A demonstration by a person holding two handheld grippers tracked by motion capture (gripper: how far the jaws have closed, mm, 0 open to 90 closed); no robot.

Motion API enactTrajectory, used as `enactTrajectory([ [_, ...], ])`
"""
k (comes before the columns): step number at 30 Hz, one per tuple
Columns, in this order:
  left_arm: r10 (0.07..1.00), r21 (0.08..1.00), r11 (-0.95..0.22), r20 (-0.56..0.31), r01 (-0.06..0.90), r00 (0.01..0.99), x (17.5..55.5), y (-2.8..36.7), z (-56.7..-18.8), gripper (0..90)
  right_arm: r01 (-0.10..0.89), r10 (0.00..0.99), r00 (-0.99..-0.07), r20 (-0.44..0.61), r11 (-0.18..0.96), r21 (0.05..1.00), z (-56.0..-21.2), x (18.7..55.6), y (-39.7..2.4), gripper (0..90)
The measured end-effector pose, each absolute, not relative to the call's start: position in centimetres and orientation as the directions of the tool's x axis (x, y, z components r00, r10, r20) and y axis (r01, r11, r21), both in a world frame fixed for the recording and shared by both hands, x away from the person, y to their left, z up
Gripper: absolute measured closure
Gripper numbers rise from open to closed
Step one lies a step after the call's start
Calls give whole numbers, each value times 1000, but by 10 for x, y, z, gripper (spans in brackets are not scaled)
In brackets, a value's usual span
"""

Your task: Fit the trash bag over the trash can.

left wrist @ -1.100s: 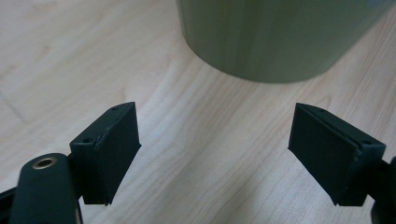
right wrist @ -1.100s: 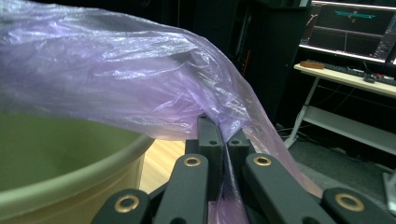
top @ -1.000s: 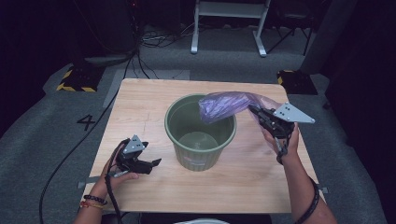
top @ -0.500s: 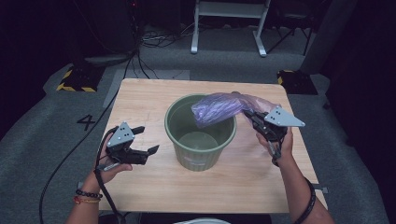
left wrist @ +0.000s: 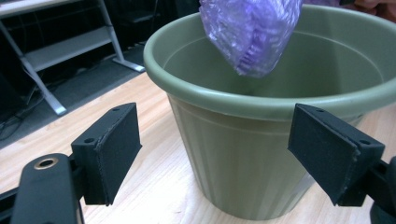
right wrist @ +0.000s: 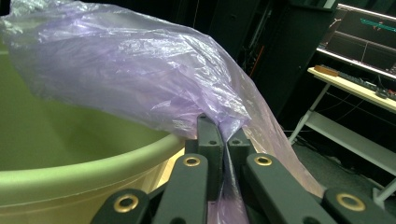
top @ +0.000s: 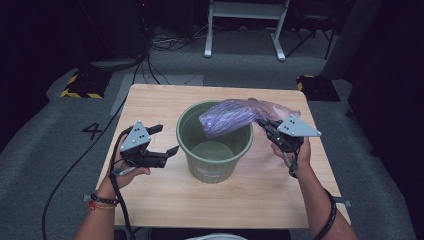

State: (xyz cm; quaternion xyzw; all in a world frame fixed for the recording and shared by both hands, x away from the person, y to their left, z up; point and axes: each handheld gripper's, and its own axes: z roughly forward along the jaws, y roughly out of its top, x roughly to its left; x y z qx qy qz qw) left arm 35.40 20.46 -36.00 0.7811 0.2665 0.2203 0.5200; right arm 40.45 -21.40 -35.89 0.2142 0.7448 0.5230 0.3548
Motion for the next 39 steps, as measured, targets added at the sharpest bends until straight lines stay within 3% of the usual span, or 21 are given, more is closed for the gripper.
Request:
enactTrajectory([
  [4, 642, 944, -282, 51, 173, 765, 358, 203, -349, 168, -58, 680, -658, -322, 381, 923, -359, 405, -211, 897],
  [17, 584, 938, -326, 104, 115, 805, 367, 176, -321, 170, -82, 659, -662, -356, 409, 909, -358, 403, -201, 896],
  [39, 466, 907, -418, 166, 51, 869, 370, 125, -312, 163, -132, 629, -638, -444, 479, 868, -350, 394, -179, 890],
])
